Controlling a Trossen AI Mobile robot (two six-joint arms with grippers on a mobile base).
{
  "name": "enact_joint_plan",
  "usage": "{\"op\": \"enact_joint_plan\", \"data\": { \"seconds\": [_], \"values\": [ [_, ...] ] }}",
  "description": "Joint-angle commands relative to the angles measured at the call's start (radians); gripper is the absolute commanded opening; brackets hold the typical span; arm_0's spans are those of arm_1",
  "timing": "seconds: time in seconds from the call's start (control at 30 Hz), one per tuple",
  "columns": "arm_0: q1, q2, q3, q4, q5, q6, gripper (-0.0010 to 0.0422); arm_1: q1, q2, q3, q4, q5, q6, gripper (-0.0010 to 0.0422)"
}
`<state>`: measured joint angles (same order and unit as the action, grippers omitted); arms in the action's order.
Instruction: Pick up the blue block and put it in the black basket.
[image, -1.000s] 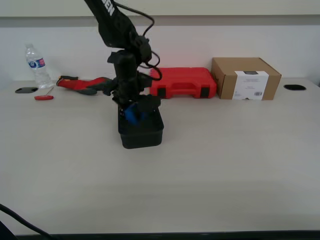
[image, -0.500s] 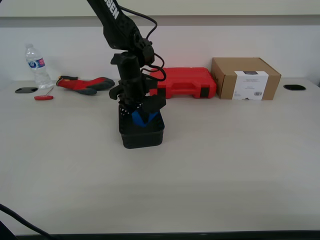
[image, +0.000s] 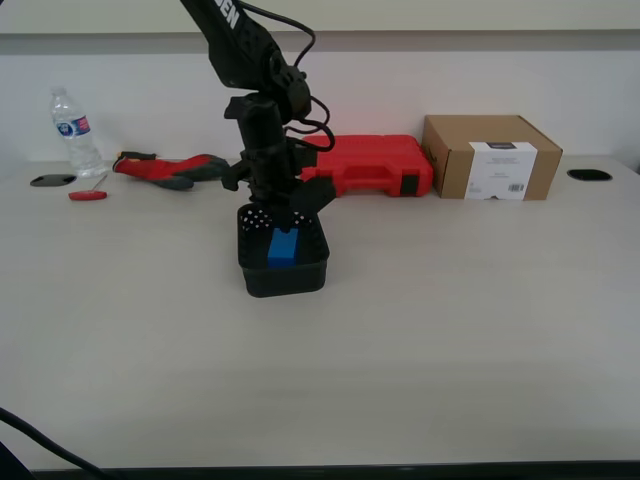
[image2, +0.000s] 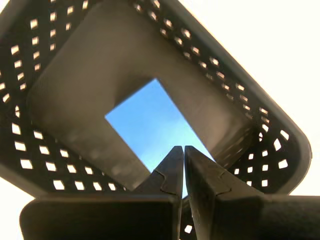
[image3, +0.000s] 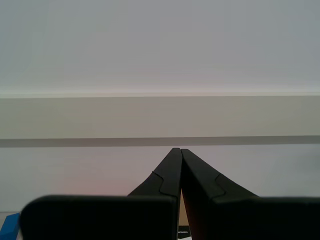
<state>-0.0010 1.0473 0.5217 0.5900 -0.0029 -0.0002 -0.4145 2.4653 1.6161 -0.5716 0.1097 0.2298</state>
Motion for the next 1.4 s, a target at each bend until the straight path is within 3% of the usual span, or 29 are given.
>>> {"op": "enact_joint_plan", "data": {
  "seconds": [0.03,1.4],
  "values": [
    [0.001,0.0,0.002,0.003,0.0,0.0,0.0,-0.001,0.0,0.0,0.012,0.003,0.007,-0.0002],
    [0.001,0.0,0.002,0.001,0.0,0.0,0.0,0.001,0.0,0.0,0.067,0.006,-0.004,0.0]
  ]
}}
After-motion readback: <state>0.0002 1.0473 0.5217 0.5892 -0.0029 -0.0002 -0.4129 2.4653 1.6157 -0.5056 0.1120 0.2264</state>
